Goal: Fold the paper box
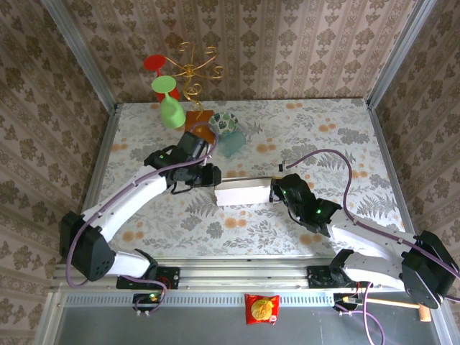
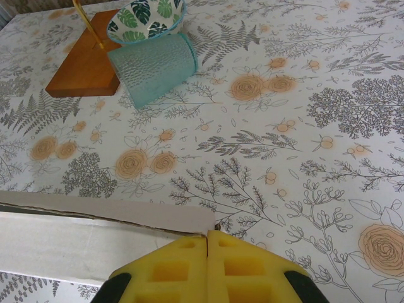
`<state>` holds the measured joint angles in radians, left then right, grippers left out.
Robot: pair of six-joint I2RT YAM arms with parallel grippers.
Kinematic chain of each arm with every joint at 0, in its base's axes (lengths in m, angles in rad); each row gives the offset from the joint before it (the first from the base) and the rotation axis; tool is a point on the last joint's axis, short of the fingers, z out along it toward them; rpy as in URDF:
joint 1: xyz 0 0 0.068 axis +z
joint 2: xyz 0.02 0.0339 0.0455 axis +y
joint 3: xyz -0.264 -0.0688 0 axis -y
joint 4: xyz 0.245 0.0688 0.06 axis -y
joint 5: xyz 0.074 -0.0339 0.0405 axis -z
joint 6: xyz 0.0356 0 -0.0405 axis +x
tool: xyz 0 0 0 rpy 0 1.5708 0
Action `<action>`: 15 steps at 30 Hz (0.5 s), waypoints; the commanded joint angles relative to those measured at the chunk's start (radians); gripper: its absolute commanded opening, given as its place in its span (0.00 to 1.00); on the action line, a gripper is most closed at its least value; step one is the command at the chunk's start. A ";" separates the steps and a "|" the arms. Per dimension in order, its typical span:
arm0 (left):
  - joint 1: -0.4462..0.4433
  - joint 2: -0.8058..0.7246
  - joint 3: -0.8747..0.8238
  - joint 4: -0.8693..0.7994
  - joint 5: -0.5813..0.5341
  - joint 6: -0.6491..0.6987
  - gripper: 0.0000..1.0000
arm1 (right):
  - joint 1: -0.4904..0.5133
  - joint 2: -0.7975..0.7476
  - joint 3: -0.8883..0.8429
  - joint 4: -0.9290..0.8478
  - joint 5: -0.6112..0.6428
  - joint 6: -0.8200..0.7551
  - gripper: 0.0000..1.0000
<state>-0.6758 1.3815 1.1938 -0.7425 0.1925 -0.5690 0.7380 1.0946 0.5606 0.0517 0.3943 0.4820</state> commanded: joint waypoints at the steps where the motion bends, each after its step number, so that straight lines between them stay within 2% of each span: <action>1: -0.029 0.031 0.057 -0.087 -0.079 0.105 0.30 | 0.009 0.017 -0.008 -0.124 0.010 0.013 0.00; 10: -0.058 0.065 0.066 -0.083 -0.139 0.134 0.17 | 0.008 0.027 -0.007 -0.119 0.008 0.016 0.00; 15: -0.070 0.062 0.078 -0.107 -0.201 0.153 0.18 | 0.008 0.027 -0.007 -0.121 0.008 0.017 0.00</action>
<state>-0.7361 1.4319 1.2381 -0.7921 0.0544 -0.4503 0.7380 1.0950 0.5613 0.0517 0.3943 0.4820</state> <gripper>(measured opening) 0.170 0.057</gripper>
